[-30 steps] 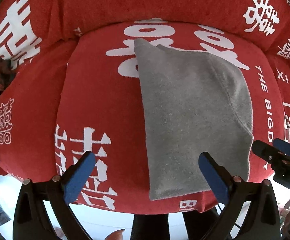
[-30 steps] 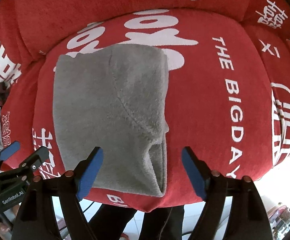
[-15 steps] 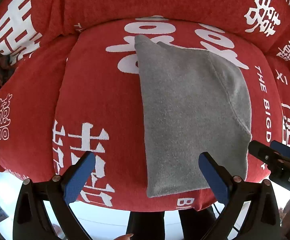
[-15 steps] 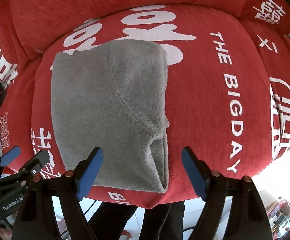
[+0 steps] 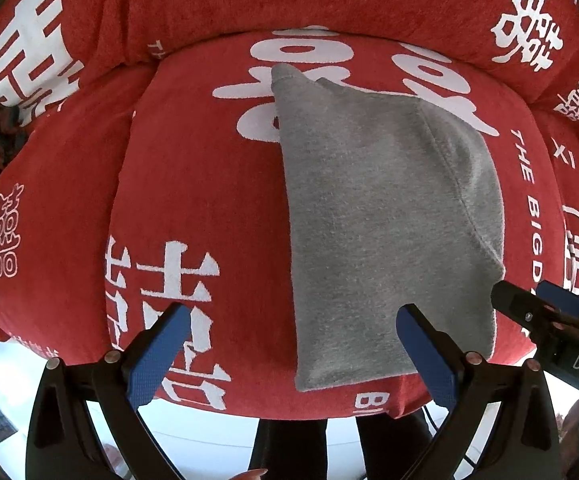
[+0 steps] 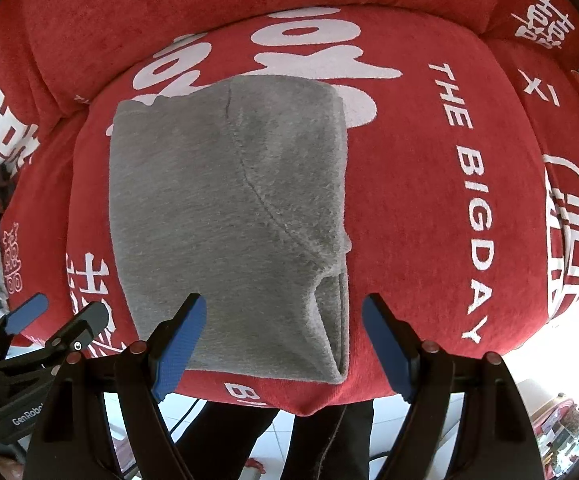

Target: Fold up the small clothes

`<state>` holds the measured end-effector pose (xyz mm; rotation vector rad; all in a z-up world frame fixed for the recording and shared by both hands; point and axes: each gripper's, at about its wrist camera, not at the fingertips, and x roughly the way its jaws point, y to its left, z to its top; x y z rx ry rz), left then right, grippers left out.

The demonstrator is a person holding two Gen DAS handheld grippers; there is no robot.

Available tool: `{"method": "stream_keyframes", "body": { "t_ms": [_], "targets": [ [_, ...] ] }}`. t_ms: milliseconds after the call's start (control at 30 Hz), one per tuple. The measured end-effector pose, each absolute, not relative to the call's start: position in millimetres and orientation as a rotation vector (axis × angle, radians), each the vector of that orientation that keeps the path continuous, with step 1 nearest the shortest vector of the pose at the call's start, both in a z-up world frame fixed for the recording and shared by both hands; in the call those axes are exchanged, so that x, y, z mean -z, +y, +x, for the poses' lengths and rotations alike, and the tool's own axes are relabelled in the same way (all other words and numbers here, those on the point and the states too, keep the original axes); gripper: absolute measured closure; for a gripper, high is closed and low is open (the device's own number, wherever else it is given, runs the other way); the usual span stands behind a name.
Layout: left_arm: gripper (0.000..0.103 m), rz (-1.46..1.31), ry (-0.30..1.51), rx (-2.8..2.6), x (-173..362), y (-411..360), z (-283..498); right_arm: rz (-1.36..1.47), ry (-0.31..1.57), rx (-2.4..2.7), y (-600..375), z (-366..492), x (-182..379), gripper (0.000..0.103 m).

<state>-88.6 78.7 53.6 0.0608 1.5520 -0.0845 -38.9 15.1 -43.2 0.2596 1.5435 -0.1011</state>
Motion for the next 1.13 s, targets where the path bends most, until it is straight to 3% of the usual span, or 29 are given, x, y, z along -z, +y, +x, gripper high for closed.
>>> {"method": "stream_keyframes", "body": {
  "t_ms": [1133],
  "targets": [
    [0.000,0.079,1.512,0.059,-53.9,74.8,-80.3,0.236,1.563,0.101,21.7,-33.1,49.4,0.020]
  ]
}}
